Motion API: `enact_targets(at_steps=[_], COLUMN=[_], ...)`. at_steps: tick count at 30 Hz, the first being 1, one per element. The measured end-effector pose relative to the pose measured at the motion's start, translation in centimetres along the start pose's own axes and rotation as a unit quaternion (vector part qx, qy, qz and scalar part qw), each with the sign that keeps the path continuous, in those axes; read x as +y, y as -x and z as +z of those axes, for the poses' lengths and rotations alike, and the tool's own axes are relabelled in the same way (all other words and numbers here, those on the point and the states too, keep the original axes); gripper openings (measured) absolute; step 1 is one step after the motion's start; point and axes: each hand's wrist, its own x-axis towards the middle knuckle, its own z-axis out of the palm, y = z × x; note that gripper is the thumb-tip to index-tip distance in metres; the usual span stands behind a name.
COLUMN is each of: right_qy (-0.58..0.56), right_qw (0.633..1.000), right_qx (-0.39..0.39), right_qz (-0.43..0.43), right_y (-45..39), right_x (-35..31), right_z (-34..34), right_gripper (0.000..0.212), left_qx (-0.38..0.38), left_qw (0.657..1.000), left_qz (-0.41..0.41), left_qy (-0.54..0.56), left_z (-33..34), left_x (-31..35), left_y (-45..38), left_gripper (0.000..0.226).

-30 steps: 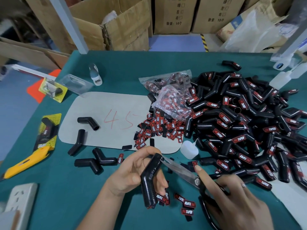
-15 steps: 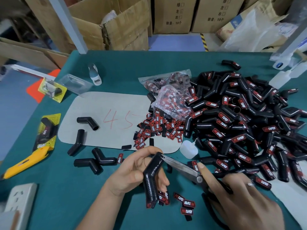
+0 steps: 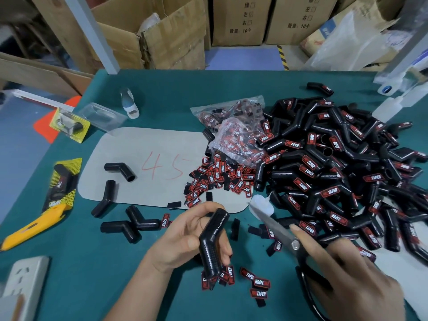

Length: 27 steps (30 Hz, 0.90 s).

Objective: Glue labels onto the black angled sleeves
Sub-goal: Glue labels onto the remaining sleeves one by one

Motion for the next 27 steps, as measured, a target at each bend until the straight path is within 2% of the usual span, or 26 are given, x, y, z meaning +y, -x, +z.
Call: enact_targets(at_steps=[1, 3, 4, 6, 9, 10, 13, 14, 16, 19, 21, 23, 24, 27], right_qy=[-0.001, 0.025, 0.007, 0.019, 0.003, 0.01, 0.083, 0.112, 0.135, 0.046, -0.017, -0.055, -0.052, -0.065], right_qw=[0.996, 0.988, 0.987, 0.989, 0.992, 0.99, 0.981, 0.977, 0.977, 0.995, 1.0, 0.99, 0.984, 0.975], right_qx=[-0.019, 0.047, -0.006, -0.026, 0.032, 0.024, -0.025, -0.028, -0.012, 0.042, -0.008, -0.124, -0.156, -0.2], right_qz=[0.091, 0.142, 0.163, 0.144, 0.125, 0.135, 0.174, 0.18, 0.164, 0.079, -0.001, -0.047, -0.064, -0.071], right_y=[3.2, 4.9, 5.4, 6.8, 8.9, 9.0, 9.2, 9.1, 8.7, 6.5, 3.6, 0.8, -0.3, -1.8], right_x=[0.8, 1.3, 1.8, 2.7, 4.3, 4.6, 4.2, 4.1, 4.0, 1.6, -0.5, -2.3, -2.5, -2.0], right_z=[1.5, 2.8, 3.2, 4.8, 5.8, 5.9, 6.3, 6.5, 6.6, 7.3, 8.3, 10.1, 11.3, 13.3], right_gripper=[0.043, 0.045, 0.046, 0.052, 0.082, 0.082, 0.038, 0.037, 0.047, 0.045, 0.035, 0.047, 0.052, 0.053], left_qx=[0.002, 0.036, 0.061, 0.112, 0.195, 0.22, 0.286, 0.3, 0.316, 0.325, 0.318, 0.316, 0.32, 0.326], left_qw=[1.0, 0.999, 0.998, 0.993, 0.98, 0.974, 0.951, 0.944, 0.935, 0.931, 0.934, 0.932, 0.93, 0.926], left_qz=[0.003, 0.012, 0.021, 0.029, 0.019, 0.013, -0.003, -0.004, -0.003, -0.002, -0.006, -0.015, -0.02, -0.026], left_qy=[-0.005, -0.015, -0.018, -0.023, -0.039, -0.053, -0.115, -0.137, -0.163, -0.163, -0.165, -0.178, -0.181, -0.191], left_z=[-0.1, -0.1, -0.2, -0.6, -1.1, -1.3, -1.8, -2.1, -2.4, -2.5, -2.5, -2.6, -2.7, -2.8], left_x=[0.2, 0.8, 1.0, 1.4, 1.7, 1.7, 1.5, 1.4, 1.3, 1.3, 1.1, 0.9, 0.8, 0.7], left_y=[0.0, -0.2, -0.1, 0.0, 0.1, 0.1, 0.0, -0.1, -0.3, -0.4, -0.4, -0.3, -0.4, -0.4], left_gripper=[0.064, 0.063, 0.063, 0.064, 0.059, 0.06, 0.058, 0.053, 0.047, 0.046, 0.045, 0.044, 0.043, 0.042])
